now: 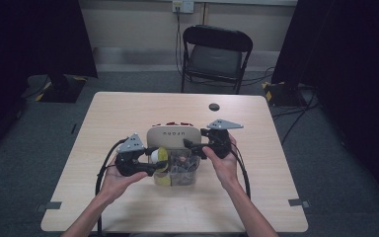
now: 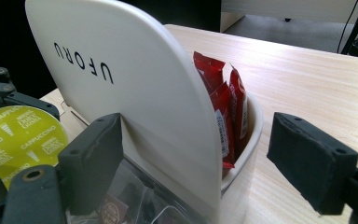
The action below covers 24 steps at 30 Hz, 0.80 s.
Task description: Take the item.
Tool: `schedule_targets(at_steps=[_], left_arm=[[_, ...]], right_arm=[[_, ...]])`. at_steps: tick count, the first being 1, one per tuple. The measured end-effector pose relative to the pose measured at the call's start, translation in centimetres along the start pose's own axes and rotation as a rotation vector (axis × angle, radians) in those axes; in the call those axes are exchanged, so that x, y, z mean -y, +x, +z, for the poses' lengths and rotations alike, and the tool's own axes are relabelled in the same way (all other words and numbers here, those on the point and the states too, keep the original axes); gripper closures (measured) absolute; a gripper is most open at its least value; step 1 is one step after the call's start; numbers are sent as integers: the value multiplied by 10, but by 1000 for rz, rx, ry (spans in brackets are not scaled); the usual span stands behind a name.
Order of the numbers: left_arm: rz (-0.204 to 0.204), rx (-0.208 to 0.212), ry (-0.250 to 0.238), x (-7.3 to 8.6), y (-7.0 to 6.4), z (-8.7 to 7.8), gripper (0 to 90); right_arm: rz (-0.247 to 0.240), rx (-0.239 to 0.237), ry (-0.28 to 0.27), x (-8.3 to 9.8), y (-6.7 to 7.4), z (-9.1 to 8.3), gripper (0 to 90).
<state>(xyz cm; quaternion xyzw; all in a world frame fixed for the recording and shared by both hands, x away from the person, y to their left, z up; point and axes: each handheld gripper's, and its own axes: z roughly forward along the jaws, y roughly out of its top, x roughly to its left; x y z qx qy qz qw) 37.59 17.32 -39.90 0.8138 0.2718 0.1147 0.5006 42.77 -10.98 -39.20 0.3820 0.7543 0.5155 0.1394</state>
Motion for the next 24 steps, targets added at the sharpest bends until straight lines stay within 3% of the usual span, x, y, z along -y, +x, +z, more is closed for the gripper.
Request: schedule_targets(at_steps=[11, 24], left_arm=[[0, -1, -17, 2, -1, -7, 398], [-7, -25, -28, 4, 9, -29, 398]], right_arm=[[0, 3, 0, 0, 0, 0, 175], [-3, 2, 1, 0, 1, 1, 173]])
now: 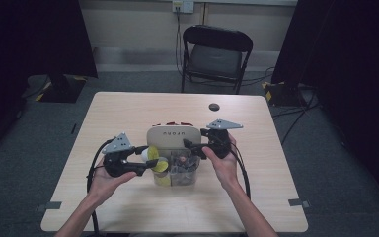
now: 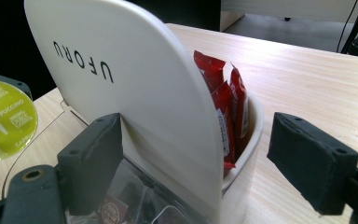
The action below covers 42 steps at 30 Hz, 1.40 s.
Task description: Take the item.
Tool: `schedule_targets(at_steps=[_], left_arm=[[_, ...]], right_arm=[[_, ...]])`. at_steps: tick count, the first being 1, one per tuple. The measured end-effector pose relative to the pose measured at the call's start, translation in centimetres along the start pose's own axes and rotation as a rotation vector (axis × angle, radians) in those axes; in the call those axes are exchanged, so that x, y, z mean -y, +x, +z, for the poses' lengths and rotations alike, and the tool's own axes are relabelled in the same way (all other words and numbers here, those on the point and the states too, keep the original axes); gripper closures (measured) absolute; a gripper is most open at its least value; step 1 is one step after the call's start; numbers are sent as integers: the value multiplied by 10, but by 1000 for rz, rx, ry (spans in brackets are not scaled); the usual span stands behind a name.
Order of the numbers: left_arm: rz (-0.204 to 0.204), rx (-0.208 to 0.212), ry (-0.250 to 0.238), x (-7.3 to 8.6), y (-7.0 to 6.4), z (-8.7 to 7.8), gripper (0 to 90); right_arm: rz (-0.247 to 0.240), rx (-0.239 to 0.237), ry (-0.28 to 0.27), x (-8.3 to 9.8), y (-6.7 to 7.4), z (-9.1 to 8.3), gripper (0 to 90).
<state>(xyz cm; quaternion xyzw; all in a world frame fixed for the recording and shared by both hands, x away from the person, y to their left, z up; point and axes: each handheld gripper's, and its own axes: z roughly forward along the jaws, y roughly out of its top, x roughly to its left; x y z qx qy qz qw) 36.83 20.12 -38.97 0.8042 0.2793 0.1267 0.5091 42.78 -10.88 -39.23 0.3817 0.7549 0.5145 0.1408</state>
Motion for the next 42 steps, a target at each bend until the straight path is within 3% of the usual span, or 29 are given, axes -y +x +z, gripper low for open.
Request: schedule_targets(at_steps=[13, 30, 42], left_arm=[[-24, -38, -33, 4, 14, -19, 398], [-68, -137, -7, 22, 45, -44, 398], [-124, -184, 13, 43, 66, -42, 399]], right_arm=[[-1, 4, 2, 0, 0, -1, 173], [2, 5, 5, 1, 0, 0, 169], [8, 4, 10, 2, -1, 1, 157]])
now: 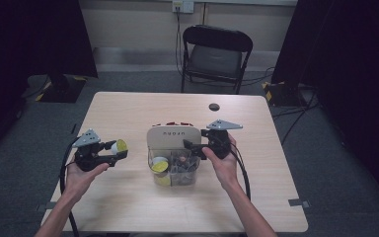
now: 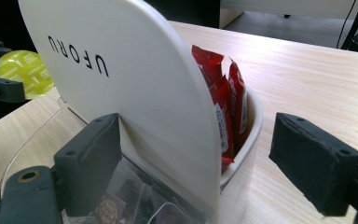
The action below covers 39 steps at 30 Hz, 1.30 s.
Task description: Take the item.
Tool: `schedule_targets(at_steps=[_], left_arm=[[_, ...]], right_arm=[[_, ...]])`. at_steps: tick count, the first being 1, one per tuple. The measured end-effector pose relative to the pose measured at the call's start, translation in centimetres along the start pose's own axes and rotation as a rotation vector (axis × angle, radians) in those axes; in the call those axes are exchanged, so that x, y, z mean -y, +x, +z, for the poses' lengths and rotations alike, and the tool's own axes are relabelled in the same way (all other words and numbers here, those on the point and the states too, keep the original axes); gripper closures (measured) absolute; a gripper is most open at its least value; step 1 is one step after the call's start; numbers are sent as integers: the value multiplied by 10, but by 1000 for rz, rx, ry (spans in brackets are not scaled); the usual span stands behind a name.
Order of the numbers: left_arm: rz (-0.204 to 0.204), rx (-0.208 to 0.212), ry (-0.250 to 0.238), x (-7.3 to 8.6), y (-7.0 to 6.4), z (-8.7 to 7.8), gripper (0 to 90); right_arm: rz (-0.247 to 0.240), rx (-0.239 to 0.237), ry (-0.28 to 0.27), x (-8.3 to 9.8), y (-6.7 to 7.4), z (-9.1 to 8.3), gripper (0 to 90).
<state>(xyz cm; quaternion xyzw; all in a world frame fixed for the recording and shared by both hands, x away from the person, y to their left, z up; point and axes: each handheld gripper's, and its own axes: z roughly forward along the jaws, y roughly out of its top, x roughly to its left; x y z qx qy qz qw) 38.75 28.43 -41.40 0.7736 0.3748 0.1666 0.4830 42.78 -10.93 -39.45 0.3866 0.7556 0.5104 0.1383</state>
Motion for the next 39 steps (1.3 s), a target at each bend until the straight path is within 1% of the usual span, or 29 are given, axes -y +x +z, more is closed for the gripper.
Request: schedule_targets(at_steps=[1, 3, 4, 5, 8, 9, 12, 13, 18, 19, 20, 23, 26, 27, 28, 29, 31, 32, 35, 39], left_arm=[[-11, 0, 2, 2, 1, 1, 399], [-10, -15, 6, 5, 3, 2, 399], [-18, -17, 22, 6, 5, 3, 399], [-32, -9, 21, 7, 7, 4, 399], [-44, -15, 22, 11, 10, 6, 399], [-37, -26, 35, 13, 12, 7, 399], [-53, -27, 52, 19, 16, 14, 399], [-51, -31, 61, 22, 18, 17, 399], [-69, -36, 91, 33, 24, 27, 398], [-69, -37, 91, 34, 25, 28, 399], [-66, -33, 102, 36, 26, 30, 398], [-60, -27, 113, 40, 25, 34, 398], [-57, -23, 135, 43, 23, 39, 398], [-46, -25, 145, 44, 23, 40, 398], [-53, -20, 145, 45, 23, 42, 398], [-47, -22, 147, 45, 23, 42, 398], [-53, -20, 149, 46, 22, 44, 397], [-42, -28, 158, 46, 22, 44, 397], [-40, -26, 170, 48, 22, 48, 393], [-41, -26, 169, 49, 22, 50, 383]], right_arm=[[1, -1, 0, 0, 0, 0, 156], [1, 0, -1, 0, 0, 0, 154], [2, 0, -1, 1, 0, 0, 152], [5, 0, -2, 1, 0, 1, 150], [6, 0, 0, 2, 0, 1, 150], [7, 1, 0, 2, -1, 1, 148], [10, 3, 0, 3, -1, 1, 148], [10, 3, 0, 4, -1, 1, 148], [6, 2, 6, 5, 0, 2, 155], [6, 2, 9, 6, 1, 3, 156], [5, 2, 11, 6, 1, 3, 157], [5, 3, 18, 9, 1, 5, 159], [10, 1, 20, 10, 0, 5, 156], [10, 2, 23, 11, 1, 6, 158], [7, 2, 28, 11, 1, 6, 161], [4, 2, 31, 12, 1, 7, 162], [5, 0, 36, 13, 2, 8, 161], [7, -1, 37, 13, 1, 9, 162], [6, 0, 38, 14, 1, 8, 162], [7, -1, 34, 13, 2, 8, 166]])
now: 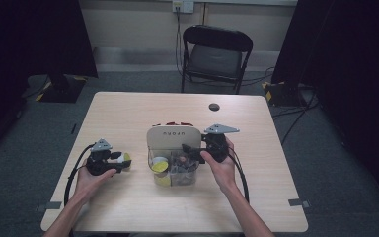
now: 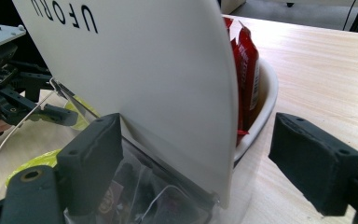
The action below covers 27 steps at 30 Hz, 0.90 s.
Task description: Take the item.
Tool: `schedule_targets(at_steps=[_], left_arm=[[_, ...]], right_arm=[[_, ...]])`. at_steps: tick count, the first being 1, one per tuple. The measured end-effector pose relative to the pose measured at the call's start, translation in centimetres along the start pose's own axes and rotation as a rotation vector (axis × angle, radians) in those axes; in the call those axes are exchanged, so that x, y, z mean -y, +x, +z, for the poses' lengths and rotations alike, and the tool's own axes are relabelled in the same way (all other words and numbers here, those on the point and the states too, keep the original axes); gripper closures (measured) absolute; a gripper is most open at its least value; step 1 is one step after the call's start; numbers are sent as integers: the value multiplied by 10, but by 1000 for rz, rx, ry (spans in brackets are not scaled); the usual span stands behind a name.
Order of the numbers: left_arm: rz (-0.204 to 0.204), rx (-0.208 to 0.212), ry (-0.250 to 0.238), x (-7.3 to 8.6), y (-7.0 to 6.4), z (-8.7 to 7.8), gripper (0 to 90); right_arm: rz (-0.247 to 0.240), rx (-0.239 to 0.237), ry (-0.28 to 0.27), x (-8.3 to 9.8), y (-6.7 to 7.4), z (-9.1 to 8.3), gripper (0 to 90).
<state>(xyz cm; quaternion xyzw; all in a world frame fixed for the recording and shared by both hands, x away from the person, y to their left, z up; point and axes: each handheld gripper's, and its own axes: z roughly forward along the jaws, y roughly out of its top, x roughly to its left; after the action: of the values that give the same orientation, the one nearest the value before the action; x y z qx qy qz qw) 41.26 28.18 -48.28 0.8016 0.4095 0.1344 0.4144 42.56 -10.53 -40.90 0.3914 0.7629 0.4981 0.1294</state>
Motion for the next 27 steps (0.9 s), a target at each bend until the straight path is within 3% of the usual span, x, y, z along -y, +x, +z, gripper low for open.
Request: schedule_targets(at_steps=[11, 16, 19, 21, 22, 27], left_arm=[[-15, 2, 23, 2, 2, -3, 210], [-24, -13, 30, 7, 1, -9, 216], [-9, -32, 51, 12, 1, -13, 245], [-10, -34, 96, 16, 2, -18, 228], [-10, -42, 93, 18, 2, -21, 212], [-50, -80, 99, 37, 2, -29, 203]], right_arm=[[1, -1, -3, -1, -1, -1, 164], [0, 0, -6, -1, -1, -2, 165], [-2, 0, -6, -1, -2, -2, 165], [-1, 1, -6, -1, -2, -2, 166], [0, 0, -6, -1, -1, -3, 166], [-1, 2, -8, -2, -2, -4, 167]])
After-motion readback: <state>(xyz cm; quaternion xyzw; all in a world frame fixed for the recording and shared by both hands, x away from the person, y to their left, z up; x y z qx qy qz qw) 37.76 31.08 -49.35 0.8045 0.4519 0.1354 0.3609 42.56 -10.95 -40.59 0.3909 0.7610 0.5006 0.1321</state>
